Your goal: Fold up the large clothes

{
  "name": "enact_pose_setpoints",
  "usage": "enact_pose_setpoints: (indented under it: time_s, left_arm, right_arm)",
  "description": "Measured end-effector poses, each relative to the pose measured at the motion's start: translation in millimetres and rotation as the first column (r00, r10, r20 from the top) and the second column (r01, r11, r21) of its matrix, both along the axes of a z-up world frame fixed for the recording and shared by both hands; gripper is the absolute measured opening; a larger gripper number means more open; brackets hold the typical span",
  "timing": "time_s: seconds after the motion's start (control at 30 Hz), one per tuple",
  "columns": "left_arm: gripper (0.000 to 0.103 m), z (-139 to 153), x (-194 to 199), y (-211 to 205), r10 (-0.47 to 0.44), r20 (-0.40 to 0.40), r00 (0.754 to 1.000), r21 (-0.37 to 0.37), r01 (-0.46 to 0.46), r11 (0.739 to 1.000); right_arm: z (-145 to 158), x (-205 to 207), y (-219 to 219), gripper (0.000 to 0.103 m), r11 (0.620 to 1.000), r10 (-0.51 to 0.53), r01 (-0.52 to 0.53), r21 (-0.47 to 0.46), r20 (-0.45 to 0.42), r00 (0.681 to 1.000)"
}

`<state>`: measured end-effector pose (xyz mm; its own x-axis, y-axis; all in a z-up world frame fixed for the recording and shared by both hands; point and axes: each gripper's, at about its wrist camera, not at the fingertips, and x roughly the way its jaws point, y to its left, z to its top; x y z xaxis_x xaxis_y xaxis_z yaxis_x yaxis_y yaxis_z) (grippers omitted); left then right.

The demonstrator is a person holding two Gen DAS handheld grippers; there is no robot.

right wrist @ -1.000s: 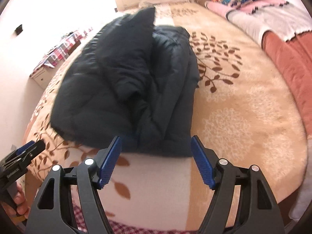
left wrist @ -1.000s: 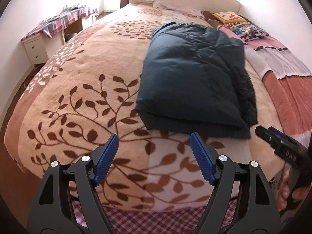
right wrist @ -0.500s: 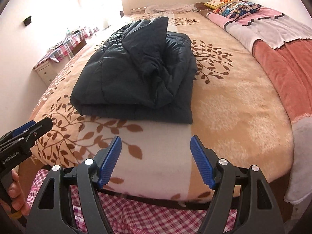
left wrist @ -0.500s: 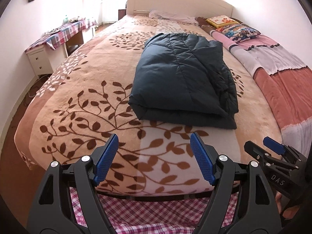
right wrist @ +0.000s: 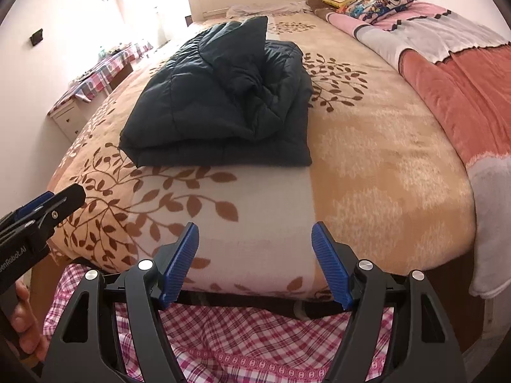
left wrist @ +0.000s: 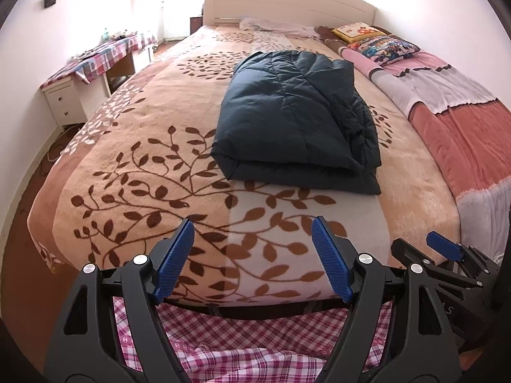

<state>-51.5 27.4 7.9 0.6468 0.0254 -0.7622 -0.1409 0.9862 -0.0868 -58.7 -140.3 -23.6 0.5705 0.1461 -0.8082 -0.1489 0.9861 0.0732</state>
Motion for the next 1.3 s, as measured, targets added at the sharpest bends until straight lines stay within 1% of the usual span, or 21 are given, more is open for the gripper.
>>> enact_pose_setpoints:
  time_s: [0.13, 0.27, 0.57, 1.3]
  left_arm:
    - [0.075, -5, -1, 4, 0.016, -0.015, 1.000, -0.006, -0.016, 1.000]
    - [0.075, -10, -1, 5, 0.015, -0.029, 0.999, -0.009, -0.015, 1.000]
    - [0.075, -13, 1, 2, 0.004, -0.041, 0.999, 0.007, -0.004, 1.000]
    - [0.075, -18, 0, -2, 0.001, -0.059, 0.998, 0.017, 0.000, 1.000]
  right_arm:
    - [1, -2, 2, 0.072, 1.000, -0.011, 0.011, -0.012, 0.009, 1.000]
    - [-3, -3, 2, 0.072, 1.000, -0.020, 0.020, -0.020, -0.002, 1.000]
    - [-10, -2, 10, 0.072, 0.999, 0.000, -0.001, -0.036, -0.024, 1.000]
    - [-16, -1, 10, 0.072, 0.999, 0.011, -0.012, -0.035, -0.037, 0.999]
